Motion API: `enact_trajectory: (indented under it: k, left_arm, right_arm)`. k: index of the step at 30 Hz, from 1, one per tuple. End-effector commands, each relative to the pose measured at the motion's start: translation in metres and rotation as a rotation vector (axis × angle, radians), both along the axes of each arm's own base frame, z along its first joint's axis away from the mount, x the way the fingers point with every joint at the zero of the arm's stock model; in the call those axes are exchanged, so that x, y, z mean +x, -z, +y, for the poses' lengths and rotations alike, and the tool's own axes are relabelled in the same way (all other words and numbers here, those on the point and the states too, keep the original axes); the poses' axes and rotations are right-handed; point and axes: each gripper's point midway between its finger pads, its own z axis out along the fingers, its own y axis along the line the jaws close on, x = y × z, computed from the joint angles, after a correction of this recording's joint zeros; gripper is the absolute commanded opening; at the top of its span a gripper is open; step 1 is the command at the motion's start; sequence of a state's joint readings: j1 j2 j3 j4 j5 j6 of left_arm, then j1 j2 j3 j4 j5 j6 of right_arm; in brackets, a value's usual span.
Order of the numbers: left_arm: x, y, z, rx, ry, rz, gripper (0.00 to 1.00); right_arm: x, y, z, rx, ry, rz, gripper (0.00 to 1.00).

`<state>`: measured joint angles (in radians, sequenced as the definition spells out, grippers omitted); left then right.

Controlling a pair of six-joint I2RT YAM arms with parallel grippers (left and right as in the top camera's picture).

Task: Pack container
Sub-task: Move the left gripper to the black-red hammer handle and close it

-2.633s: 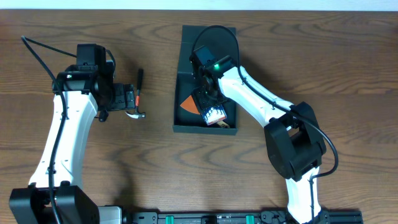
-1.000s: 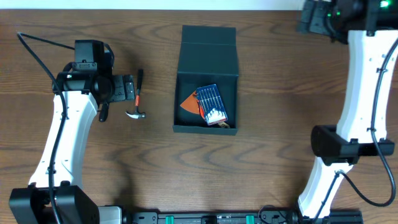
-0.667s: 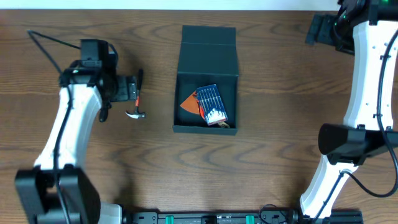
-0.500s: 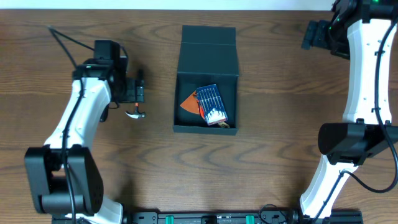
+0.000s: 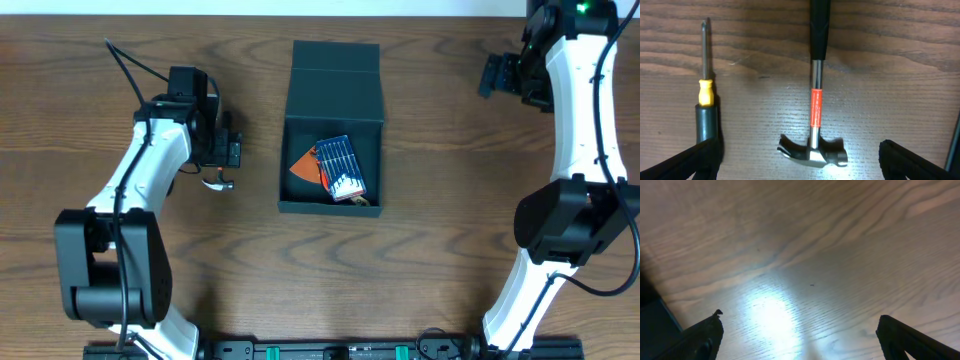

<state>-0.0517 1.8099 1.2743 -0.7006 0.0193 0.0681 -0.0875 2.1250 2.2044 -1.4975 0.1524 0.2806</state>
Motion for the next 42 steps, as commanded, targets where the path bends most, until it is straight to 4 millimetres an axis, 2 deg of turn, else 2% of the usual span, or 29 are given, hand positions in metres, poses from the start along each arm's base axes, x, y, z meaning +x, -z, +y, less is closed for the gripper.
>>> enact_trajectory:
  k: [1, 6, 24, 37, 42]
  left_arm:
    - [0.009, 0.001, 0.000, 0.009, 0.016, -0.010, 0.98]
    - [0.010, 0.007, 0.000, 0.009, 0.017, -0.002, 0.98]
    - [0.004, 0.042, -0.001, 0.009, 0.019, 0.088, 0.98]
    - [0.007, 0.046, -0.021, 0.011, 0.071, 0.078, 0.98]
    - [0.003, 0.054, -0.021, 0.013, 0.071, 0.106, 0.98]
  right_arm:
    - [-0.004, 0.003, -0.003, 0.000, -0.001, 0.010, 0.99]
    - [-0.006, 0.009, -0.002, 0.001, -0.003, 0.026, 0.99]
    - [-0.003, 0.009, -0.001, 0.003, -0.005, 0.016, 0.99]
    - [0.000, 0.008, -0.002, -0.006, -0.030, 0.006, 0.99]
    - [0.001, 0.008, -0.002, -0.009, -0.052, 0.007, 0.99]
